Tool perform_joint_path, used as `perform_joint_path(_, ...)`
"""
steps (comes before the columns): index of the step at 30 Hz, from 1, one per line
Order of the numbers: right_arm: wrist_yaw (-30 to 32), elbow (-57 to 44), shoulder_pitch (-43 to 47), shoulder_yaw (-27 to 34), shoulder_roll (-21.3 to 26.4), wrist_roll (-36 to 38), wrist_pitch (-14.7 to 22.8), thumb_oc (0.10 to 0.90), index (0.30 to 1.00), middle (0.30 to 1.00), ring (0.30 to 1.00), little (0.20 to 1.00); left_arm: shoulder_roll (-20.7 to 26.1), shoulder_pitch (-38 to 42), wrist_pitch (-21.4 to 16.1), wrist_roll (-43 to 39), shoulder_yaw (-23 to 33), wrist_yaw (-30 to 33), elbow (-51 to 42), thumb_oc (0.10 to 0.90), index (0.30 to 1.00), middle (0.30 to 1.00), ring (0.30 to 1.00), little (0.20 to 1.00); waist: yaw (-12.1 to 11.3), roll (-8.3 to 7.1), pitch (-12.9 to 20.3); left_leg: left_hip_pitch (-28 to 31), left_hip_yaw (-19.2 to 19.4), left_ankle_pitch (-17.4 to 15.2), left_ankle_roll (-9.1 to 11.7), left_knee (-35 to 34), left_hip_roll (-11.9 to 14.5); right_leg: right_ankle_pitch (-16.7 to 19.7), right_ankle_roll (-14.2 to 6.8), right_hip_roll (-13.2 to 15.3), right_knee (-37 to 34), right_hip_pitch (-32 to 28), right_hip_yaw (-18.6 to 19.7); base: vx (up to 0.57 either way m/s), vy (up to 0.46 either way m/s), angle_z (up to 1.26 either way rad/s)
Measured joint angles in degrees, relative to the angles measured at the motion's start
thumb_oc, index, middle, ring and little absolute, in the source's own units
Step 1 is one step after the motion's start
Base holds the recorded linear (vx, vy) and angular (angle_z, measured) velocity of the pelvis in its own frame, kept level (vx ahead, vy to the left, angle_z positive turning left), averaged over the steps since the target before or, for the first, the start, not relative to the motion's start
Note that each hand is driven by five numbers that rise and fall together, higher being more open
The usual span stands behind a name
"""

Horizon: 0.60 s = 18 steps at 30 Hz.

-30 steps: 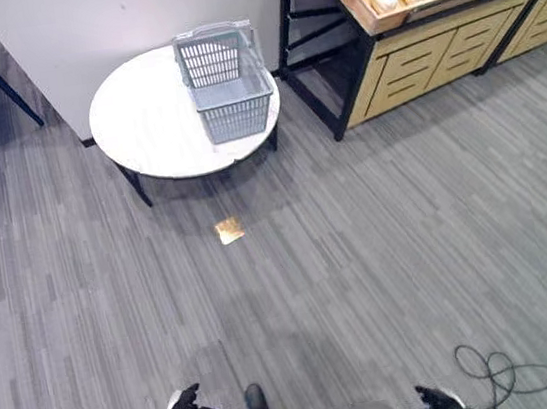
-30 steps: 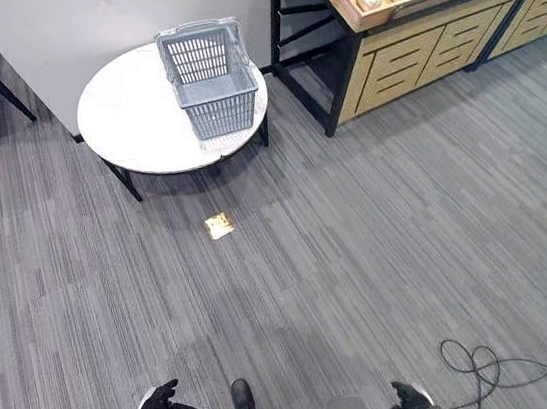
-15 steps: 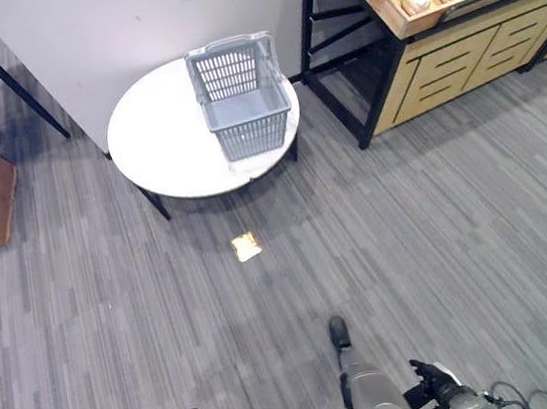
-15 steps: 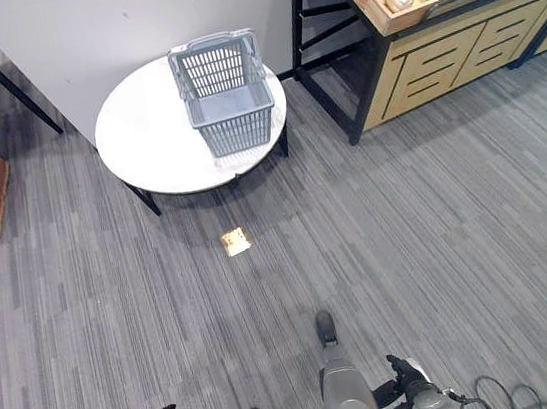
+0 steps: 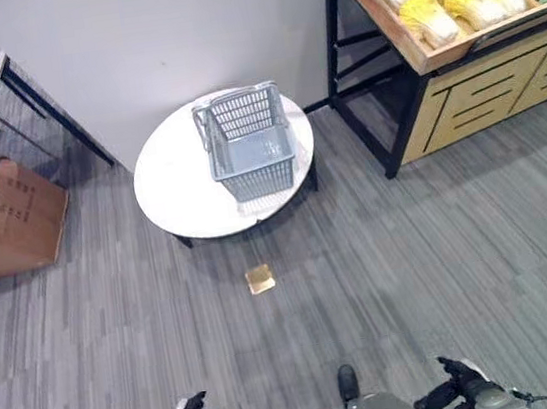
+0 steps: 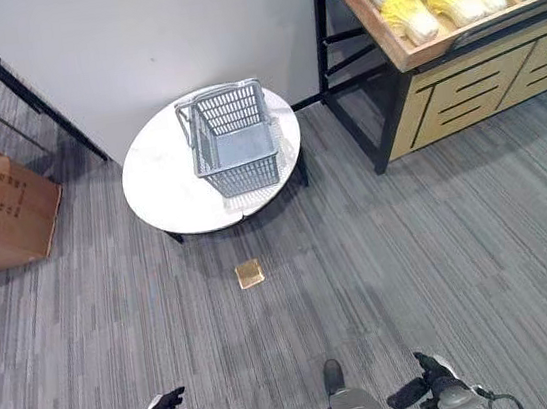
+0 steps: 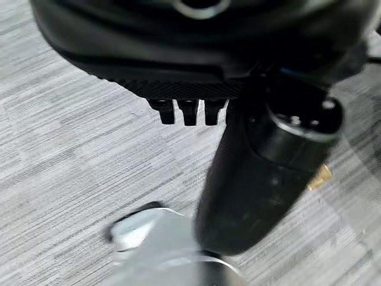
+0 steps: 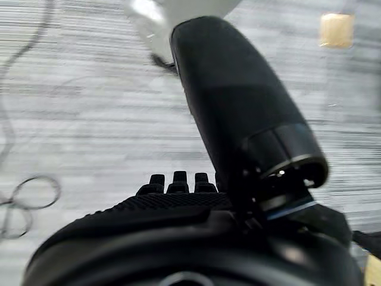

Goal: Get the vegetables into the basket

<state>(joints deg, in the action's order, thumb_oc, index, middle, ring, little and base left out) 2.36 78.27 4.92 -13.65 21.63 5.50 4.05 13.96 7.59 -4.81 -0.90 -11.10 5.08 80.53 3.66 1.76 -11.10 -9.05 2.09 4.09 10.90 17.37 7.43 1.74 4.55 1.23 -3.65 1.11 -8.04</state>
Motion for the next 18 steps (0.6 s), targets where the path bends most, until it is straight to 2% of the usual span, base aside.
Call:
perform_joint_path(1,0.19,0.57,-0.71,0.72,0.02,-0.01,-0.16,0.9,1.0,1.0,1.0,1.0,-0.11,-0.22,0.05,-0.28,-0.11,0.07,-0.35,0.9,1.0,1.0,1.0,1.0,-0.08,0.18,-0.11,-1.92,0.76,0.87,-0.9,-8.26,-0.84,-0.1,-0.4,-0.1,-1.56,-1.13,-0.29,0.57,0.216,0.18)
perform_joint_path(2,0.37,0.58,-0.87,0.83,0.0,-0.04,-0.24,0.9,1.0,1.0,1.0,1.0,-0.24,-0.83,0.02,-0.26,-0.87,0.15,-0.89,0.9,1.0,1.0,1.0,1.0,-0.94,0.69,-0.38,-3.24,0.98,2.45,-1.54,-20.41,-1.08,-0.89,-1.55,-0.4,-1.6,-1.16,-0.15,0.7,0.338,-0.21)
perform_joint_path(3,0.39,0.94,-0.18,0.71,-0.11,-0.05,-0.32,0.9,1.0,1.0,1.0,1.0,-0.98,-1.4,0.12,-0.2,-1.81,0.8,-0.9,0.9,1.0,1.0,1.0,1.0,-2.3,2.25,-2.51,-9.22,-0.19,6.24,-1.73,-23.49,0.46,-1.55,-3.0,-1.74,-1.33,-3.01,1.4,0.49,0.241,-0.73)
perform_joint_path(4,0.22,1.07,-0.18,0.31,-0.38,-0.1,-0.38,0.9,1.0,1.0,1.0,1.0,-1.34,-2.79,0.57,-0.16,-1.7,0.71,-1.23,0.9,1.0,1.0,1.0,1.0,-3.04,2.57,-2.72,-9.98,0.26,7.44,-1.51,-23.41,2.21,-2.52,-3.41,-2.92,-1.33,-4.54,3.35,0.61,0.373,-1.03)
perform_joint_path(5,0.18,0.9,-0.49,0.3,-0.8,-0.09,-0.25,0.9,1.0,1.0,1.0,1.0,-1.77,-5.05,1.32,-0.17,-1.46,0.43,-0.41,0.9,1.0,1.0,1.0,1.0,-2.97,2.52,-2.69,-9.05,1.46,7.82,-1.98,-23.02,3.17,-2.99,-2.82,-3.22,-1.26,-6.83,4.52,0.25,0.194,-1.01)
perform_joint_path(6,0.18,-0.06,-1.4,0.85,-0.73,-0.11,0.42,0.9,1.0,1.0,1.0,1.0,-2.24,-6.88,1.52,-0.11,-1.75,-0.03,-0.31,0.9,1.0,1.0,1.0,1.0,-2.6,2.32,-2.47,-8.46,3.38,8.28,-2.86,-20.9,2.96,-4.05,-3.44,-2.8,-1.23,-8.84,5.56,0.38,0.337,-0.76)
perform_joint_path(7,0.27,-0.95,-2.63,1.95,-0.57,-0.11,1.04,0.9,1.0,1.0,1.0,1.0,-2.89,-8.46,1.5,-0.09,-1.52,-0.25,-0.15,0.9,1.0,1.0,1.0,1.0,-2.11,1.96,-2.09,-7.7,6.12,8.7,-4.73,-18.06,1.85,-5.46,-4.15,-1.55,-1.15,-10.91,6.09,0.22,0.236,-0.56)
perform_joint_path(8,0.31,-0.86,-3.64,2.11,-0.4,-0.1,1.06,0.9,1.0,1.0,1.0,1.0,-3.48,-9.95,1.32,-0.07,-1.74,-0.26,0.03,0.9,1.0,1.0,1.0,1.0,-1.68,1.7,-0.5,-7.04,8.3,8.25,-7.53,-16.73,0.62,-6.83,-5.15,-0.5,-0.79,-11.99,7.17,0.45,0.541,-0.63)
perform_joint_path(9,0.25,0.24,-4.12,1.95,-0.31,-0.1,0.64,0.9,1.0,1.0,1.0,1.0,-4.3,-9.76,1.43,0.46,-1.78,-0.3,1.35,0.9,1.0,1.0,1.0,1.0,-1.21,2.99,1.16,-2.8,9.63,8.92,-10.89,-19.42,-0.58,-9.66,-8.32,0.11,2.29,-12.7,8.59,0.36,0.459,-0.38)
perform_joint_path(10,0.39,0.32,-4.42,1.88,-1.51,-0.09,0.3,0.9,1.0,1.0,1.0,1.0,-3.82,-8.11,1.79,0.87,-1.81,-0.13,2.31,0.9,1.0,1.0,1.0,1.0,-0.77,0.91,1.07,-1.36,9.96,9.6,-12.36,-20.91,-2.5,-10.09,-8.48,1.75,6.21,-11.22,8.37,0.32,0.468,-0.22)
perform_joint_path(11,0.39,0.32,-4.42,1.88,-1.51,-0.09,0.3,0.9,1.0,1.0,1.0,1.0,-3.82,-8.11,1.79,0.87,-1.81,-0.13,2.31,0.9,1.0,1.0,1.0,1.0,-0.77,0.91,1.07,-1.36,9.96,9.6,-12.36,-20.91,-2.5,-10.09,-8.48,1.75,6.21,-11.22,8.37,0.09,0.163,-0.02)
perform_joint_path(12,-0.4,0.0,-4.8,1.5,-3.27,-0.18,-0.13,0.9,1.0,1.0,1.0,1.0,-1.96,-5.39,1.45,2.07,-4.61,-0.08,2.25,0.9,1.0,1.0,1.0,1.0,-1.02,-0.21,1.9,1.11,10.61,7.9,-13.58,-22.4,-3.09,-11.51,-9.0,2.75,21.71,-4.01,9.51,0.14,0.255,-0.29)
perform_joint_path(13,-0.48,-0.48,-4.86,0.73,-4.49,-0.18,-0.06,0.9,1.0,1.0,1.0,1.0,-0.21,-5.21,1.19,3.07,-6.02,-0.09,2.26,0.9,1.0,1.0,1.0,1.0,-1.03,-2.29,3.15,1.59,11.14,6.61,-15.06,-22.31,-4.58,-12.38,-9.6,4.87,26.57,-0.63,10.58,0.08,0.152,-0.32)
perform_joint_path(14,-0.59,-1.38,-5.14,0.45,-5.29,-0.17,0.07,0.9,1.0,1.0,1.0,1.0,1.15,-4.87,1.05,3.13,-6.22,-0.05,2.25,0.9,1.0,1.0,1.0,1.0,-0.68,-3.76,3.97,1.97,11.22,5.02,-15.57,-22.17,-6.2,-12.75,-10.4,7.23,28.58,1.42,11.37,0.15,0.285,-0.14)
perform_joint_path(16,-0.54,-2.53,-4.92,0.34,-5.98,-0.18,0.0,0.9,1.0,1.0,1.0,1.0,2.67,-2.84,0.57,3.12,-6.21,0.14,1.95,0.9,1.0,1.0,1.0,1.0,-0.99,-5.22,4.19,2.56,11.44,3.73,-17.05,-22.2,-8.71,-11.92,-11.63,10.47,29.85,4.75,11.87,0.1,0.193,0.08)
perform_joint_path(17,-0.43,-2.43,-4.16,0.2,-5.77,-0.31,-0.19,0.9,1.0,1.0,1.0,1.0,3.33,-2.16,0.46,3.12,-6.23,0.34,0.91,0.9,1.0,1.0,1.0,1.0,-1.63,-5.61,4.32,2.94,12.02,2.83,-17.34,-22.21,-9.28,-9.21,-12.72,11.13,29.1,6.3,12.16,0.08,0.186,-0.05)
perform_joint_path(18,-0.11,-2.32,-3.56,-0.33,-5.39,-0.65,-0.26,0.9,1.0,1.0,1.0,1.0,3.66,-2.15,0.35,3.13,-6.25,0.67,0.09,0.9,1.0,1.0,1.0,1.0,-2.41,-5.05,3.83,3.87,12.58,2.3,-17.24,-22.22,-9.67,-7.67,-13.83,12.18,30.92,7.02,11.18,0.08,0.194,-0.19)
